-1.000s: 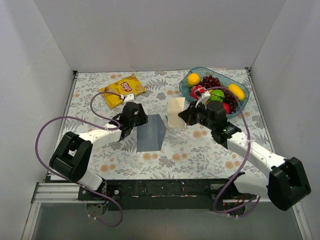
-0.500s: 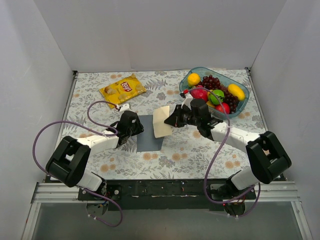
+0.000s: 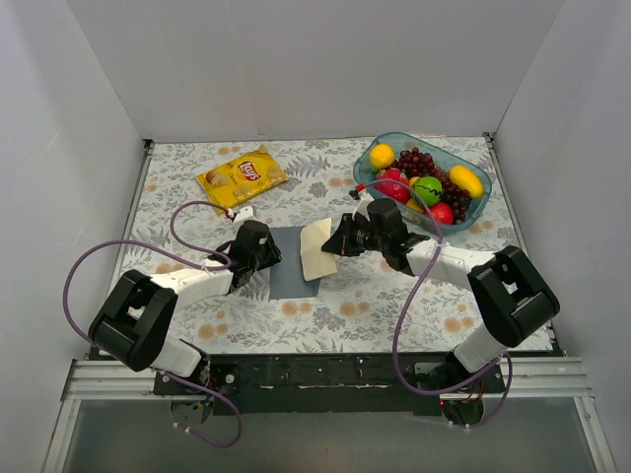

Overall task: Place the letter into the envelope and seal it
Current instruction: Place the letter in the envelope.

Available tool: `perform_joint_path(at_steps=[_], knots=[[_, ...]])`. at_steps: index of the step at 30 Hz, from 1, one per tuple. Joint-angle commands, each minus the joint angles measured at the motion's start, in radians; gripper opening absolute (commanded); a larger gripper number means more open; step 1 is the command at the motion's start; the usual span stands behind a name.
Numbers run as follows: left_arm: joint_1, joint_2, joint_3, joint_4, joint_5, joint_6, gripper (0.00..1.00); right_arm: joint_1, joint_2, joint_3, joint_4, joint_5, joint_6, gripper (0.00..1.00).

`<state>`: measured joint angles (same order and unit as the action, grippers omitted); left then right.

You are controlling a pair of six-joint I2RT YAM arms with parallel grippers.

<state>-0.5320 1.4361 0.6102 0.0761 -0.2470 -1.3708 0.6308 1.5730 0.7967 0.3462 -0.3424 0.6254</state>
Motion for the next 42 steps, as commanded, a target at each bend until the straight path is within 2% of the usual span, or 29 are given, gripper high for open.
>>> perform_joint_path(at_steps=[1, 23, 42], knots=[[0.004, 0.001, -0.015, 0.021, -0.002, -0.01, 0.33, 0.003, 0.021, 0.024, 0.016, 0.017, -0.039, 0.01], [0.006, 0.058, -0.013, 0.036, 0.025, -0.001, 0.28, 0.003, 0.07, 0.059, -0.108, 0.085, -0.133, 0.01], [0.006, 0.023, -0.073, 0.037, 0.058, -0.074, 0.21, 0.003, 0.094, 0.064, -0.124, 0.111, -0.073, 0.01]])
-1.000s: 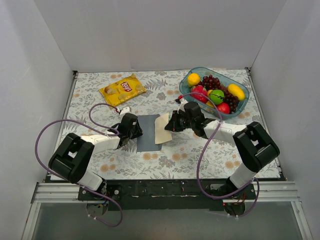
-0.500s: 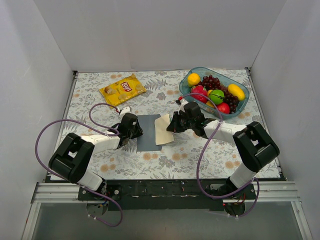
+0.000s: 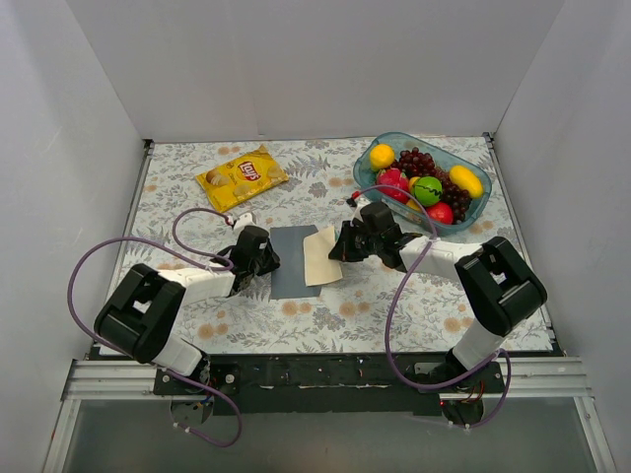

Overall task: Place the letter into the envelope and seal it
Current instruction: Place the letter in the envelope.

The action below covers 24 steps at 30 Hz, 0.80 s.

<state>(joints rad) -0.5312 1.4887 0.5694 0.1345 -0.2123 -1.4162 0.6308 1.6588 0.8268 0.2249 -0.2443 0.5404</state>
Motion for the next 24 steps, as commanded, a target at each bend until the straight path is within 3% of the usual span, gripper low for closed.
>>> perform_joint_path(at_steps=[1, 24], knots=[[0.004, -0.031, -0.039, -0.022, 0.024, -0.032, 0.21, 0.003, 0.009, 0.034, -0.002, 0.014, 0.015, 0.01], [0.004, -0.07, -0.071, -0.032, 0.013, -0.043, 0.18, 0.001, -0.03, 0.015, -0.009, 0.089, 0.033, 0.01]])
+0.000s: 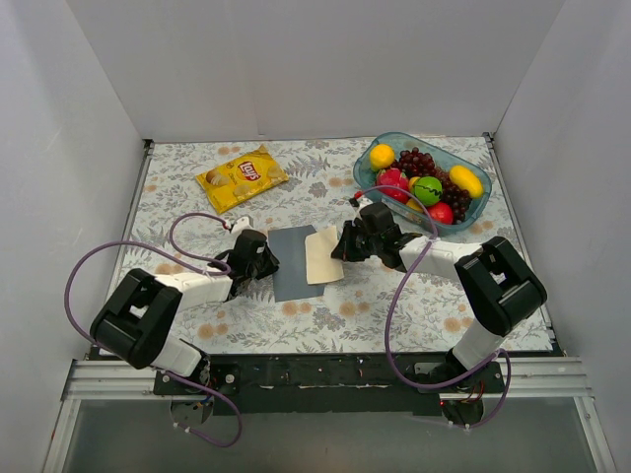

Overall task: Place the letter into the envelope and seal it
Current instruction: Place the letter in the envelope.

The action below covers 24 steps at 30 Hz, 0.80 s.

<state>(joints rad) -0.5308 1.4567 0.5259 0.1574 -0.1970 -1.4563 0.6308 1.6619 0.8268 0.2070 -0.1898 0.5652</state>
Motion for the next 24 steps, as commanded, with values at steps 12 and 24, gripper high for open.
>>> perform_joint_path(at_steps=[12, 24], knots=[[0.005, -0.05, -0.043, -0.055, 0.007, -0.007, 0.18, 0.003, -0.04, 0.025, 0.006, 0.035, -0.039, 0.01], [0.003, -0.039, -0.035, -0.056, 0.011, -0.003, 0.17, 0.003, -0.122, -0.038, 0.075, -0.02, -0.165, 0.01]])
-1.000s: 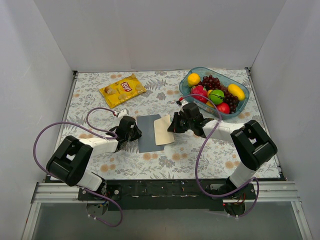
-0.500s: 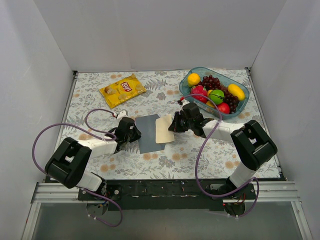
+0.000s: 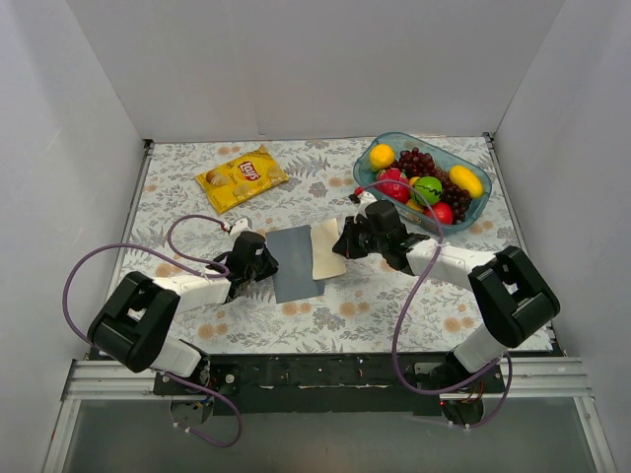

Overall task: Place the letter into the envelope and seal it
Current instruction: Place the letter in the envelope.

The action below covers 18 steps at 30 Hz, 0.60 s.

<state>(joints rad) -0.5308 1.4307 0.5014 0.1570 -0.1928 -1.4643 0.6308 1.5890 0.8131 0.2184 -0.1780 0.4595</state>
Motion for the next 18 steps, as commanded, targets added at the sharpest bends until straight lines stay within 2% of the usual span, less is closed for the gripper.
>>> perform_joint_path(at_steps=[1, 18], knots=[[0.003, -0.012, -0.009, -0.056, 0.006, 0.007, 0.17, 0.004, -0.053, -0.028, 0.068, -0.035, -0.065, 0.01], [0.003, 0.016, 0.008, -0.057, 0.007, 0.016, 0.17, 0.003, -0.041, -0.051, 0.119, -0.12, -0.096, 0.01]])
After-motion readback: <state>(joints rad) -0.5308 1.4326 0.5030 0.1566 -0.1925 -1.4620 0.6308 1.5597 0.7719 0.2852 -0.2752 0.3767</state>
